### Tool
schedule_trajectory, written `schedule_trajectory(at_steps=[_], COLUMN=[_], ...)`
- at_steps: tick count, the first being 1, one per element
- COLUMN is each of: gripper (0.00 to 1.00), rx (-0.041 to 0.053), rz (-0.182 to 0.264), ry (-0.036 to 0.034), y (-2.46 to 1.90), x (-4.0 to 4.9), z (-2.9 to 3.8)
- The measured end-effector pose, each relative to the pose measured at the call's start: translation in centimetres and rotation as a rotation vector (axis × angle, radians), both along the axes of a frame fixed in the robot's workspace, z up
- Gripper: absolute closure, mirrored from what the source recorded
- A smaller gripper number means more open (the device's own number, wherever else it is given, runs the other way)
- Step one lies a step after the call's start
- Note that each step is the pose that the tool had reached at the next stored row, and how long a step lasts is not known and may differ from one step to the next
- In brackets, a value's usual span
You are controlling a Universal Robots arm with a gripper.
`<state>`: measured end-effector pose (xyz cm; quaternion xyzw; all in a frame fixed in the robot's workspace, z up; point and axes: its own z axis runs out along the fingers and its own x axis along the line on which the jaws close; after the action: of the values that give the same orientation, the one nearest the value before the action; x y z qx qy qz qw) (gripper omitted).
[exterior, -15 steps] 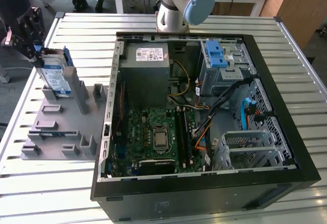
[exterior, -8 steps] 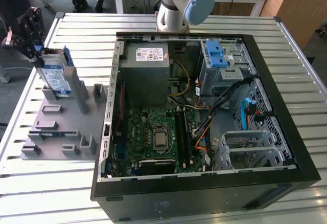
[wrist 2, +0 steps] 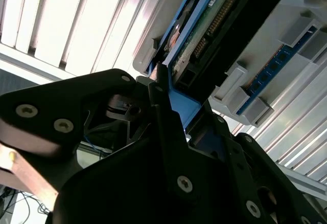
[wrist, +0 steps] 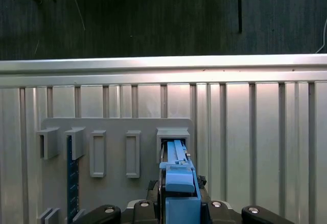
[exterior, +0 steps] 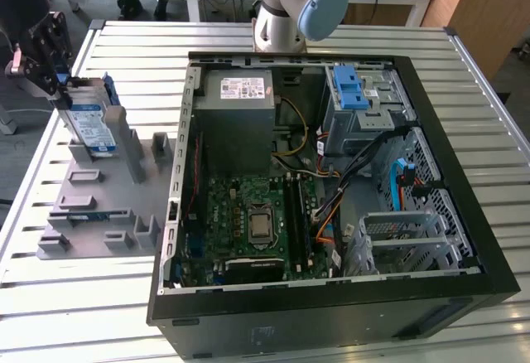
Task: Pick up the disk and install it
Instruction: 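Pick up the disk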
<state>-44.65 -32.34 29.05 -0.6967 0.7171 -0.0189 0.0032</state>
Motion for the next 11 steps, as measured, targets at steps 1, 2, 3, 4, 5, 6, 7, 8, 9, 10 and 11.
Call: schedule_trajectory(at_steps=[1, 2, 3, 4, 5, 6, 7, 8, 9, 10, 11], gripper=[0.63, 0.63, 0.63, 0.63, 0.63, 0.63, 0.62, 0.62, 0.56, 0.56, 0.56], rx=[0.0000, 0.0000, 0.0000, 0.0000, 0.0000, 0.0000, 0.0000, 0.0000, 0.0000, 0.0000, 0.0000], rz=[0.001, 0.001, 0.002, 0.003, 0.003, 0.004, 0.005, 0.006, 0.006, 0.007, 0.008], ry=[0.0000, 0.0000, 0.0000, 0.0000, 0.0000, 0.0000, 0.0000, 0.0000, -0.0001, 0.0000, 0.0000], y=[0.00, 0.00, 0.00, 0.00, 0.00, 0.00, 0.00, 0.00, 0.00, 0.00, 0.00], x=[0.00, 0.00, 0.00, 0.00, 0.00, 0.00, 0.00, 0.00, 0.00, 0.00, 0.00], z=[0.00, 0.00, 0.00, 0.00, 0.00, 0.00, 0.00, 0.00, 0.00, 0.00, 0.00])
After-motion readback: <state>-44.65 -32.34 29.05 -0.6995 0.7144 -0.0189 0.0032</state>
